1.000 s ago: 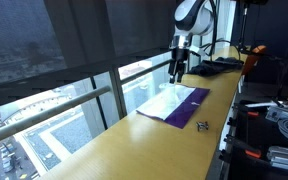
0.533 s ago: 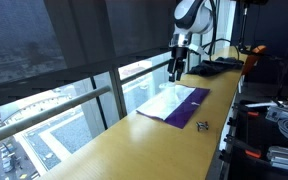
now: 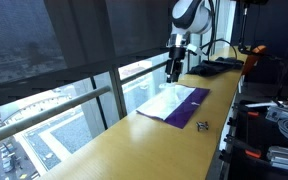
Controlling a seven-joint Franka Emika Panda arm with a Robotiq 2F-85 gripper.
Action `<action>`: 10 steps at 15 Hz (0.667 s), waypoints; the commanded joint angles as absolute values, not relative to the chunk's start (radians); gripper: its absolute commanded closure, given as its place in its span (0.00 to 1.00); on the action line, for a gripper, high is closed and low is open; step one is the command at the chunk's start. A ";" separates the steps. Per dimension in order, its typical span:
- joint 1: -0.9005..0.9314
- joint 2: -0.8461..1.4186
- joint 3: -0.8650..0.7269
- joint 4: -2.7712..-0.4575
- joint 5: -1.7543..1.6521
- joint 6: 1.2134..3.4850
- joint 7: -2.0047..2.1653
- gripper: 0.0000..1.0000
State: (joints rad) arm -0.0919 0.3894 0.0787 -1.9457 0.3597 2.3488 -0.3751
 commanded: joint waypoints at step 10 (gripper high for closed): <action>-0.091 0.396 0.080 -1.930 0.312 2.350 -0.371 0.00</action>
